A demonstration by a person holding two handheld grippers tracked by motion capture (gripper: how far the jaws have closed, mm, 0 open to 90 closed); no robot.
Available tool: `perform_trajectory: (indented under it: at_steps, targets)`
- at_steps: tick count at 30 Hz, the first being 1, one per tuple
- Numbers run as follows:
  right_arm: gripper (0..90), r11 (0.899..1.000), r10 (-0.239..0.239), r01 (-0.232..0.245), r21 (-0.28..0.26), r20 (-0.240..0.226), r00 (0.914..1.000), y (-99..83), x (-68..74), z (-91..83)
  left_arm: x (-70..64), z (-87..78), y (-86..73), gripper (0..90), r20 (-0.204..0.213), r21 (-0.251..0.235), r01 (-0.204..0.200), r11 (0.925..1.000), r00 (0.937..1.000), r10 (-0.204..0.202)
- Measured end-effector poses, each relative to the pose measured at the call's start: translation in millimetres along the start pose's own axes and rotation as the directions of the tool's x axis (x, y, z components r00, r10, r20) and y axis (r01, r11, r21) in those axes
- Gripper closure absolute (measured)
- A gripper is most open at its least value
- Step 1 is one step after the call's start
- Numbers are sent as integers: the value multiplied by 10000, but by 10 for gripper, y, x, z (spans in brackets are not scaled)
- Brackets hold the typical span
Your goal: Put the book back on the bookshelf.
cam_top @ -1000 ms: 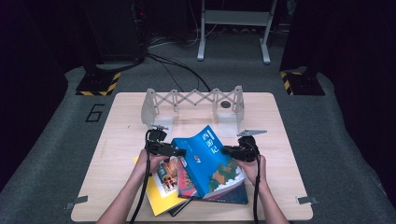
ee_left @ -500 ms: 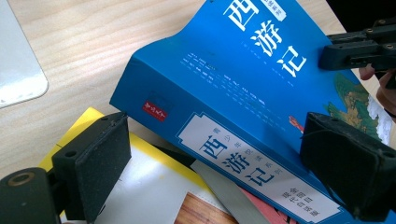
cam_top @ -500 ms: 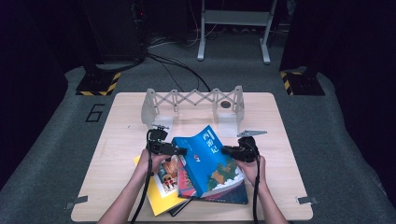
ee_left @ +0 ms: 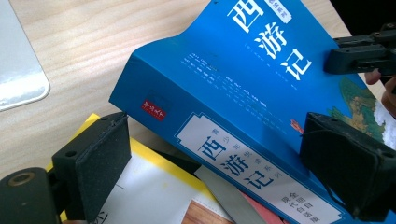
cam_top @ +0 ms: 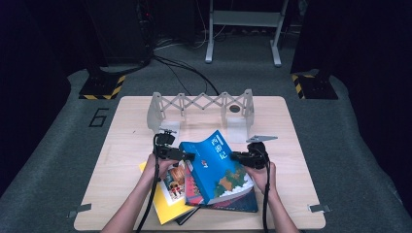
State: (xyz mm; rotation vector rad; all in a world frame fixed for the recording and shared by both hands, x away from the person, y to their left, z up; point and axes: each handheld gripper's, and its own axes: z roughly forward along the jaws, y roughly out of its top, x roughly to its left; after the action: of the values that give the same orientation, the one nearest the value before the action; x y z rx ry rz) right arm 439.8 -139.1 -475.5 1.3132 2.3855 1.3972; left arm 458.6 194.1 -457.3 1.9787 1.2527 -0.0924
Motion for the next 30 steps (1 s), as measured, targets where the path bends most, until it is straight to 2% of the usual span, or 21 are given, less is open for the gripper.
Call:
perform_trajectory:
  at_steps: [6,7,9,11,12,14,16,22,24,25,27,28,30]
  targets:
    - [811,9999,-102,102,-26,45,9999,3,5,2,-10,18,20,76,-130,8,27,10000,9999,-27]
    - [812,9999,-86,86,-75,5,10000,4,7,4,6,15,22,78,-60,-29,-7,10000,10000,7]
    - [813,9997,-96,95,-230,-77,9999,9,5,6,12,3,18,89,64,-122,173,9998,9998,-173]
    - [814,9998,-61,60,-186,-69,10000,22,20,14,24,-8,16,106,107,-162,30,9999,9999,-29]
    - [813,9999,60,-61,-150,-59,10000,30,22,27,22,-7,12,111,74,-253,79,9996,9999,-77]
    - [813,9999,-30,28,-163,-72,10000,39,17,41,22,-14,8,130,106,-242,126,9996,9999,-123]
    - [814,9999,57,-57,-93,-47,10000,61,33,70,62,-39,-8,148,372,-305,210,9993,9991,-198]
    - [814,9999,-29,29,-133,-46,10000,69,40,82,83,-50,-13,184,343,-399,260,9989,9991,-246]
    - [814,9999,-17,16,-150,-50,10000,69,41,81,79,-46,-12,187,337,-464,337,9984,9989,-321]
    - [814,9999,-6,5,-159,-43,10000,69,45,84,66,-43,-7,187,295,-433,520,9977,9983,-507]
    - [814,9998,-4,3,-176,-62,10000,68,43,91,81,-48,-1,187,286,-339,473,9983,9985,-463]
    - [814,9998,-25,24,-190,-66,10000,68,41,94,97,-49,-1,189,330,-347,485,9982,9983,-473]
    - [813,9998,2,-3,-192,-79,10000,67,42,98,142,-49,-3,191,588,-442,806,9958,9952,-780]
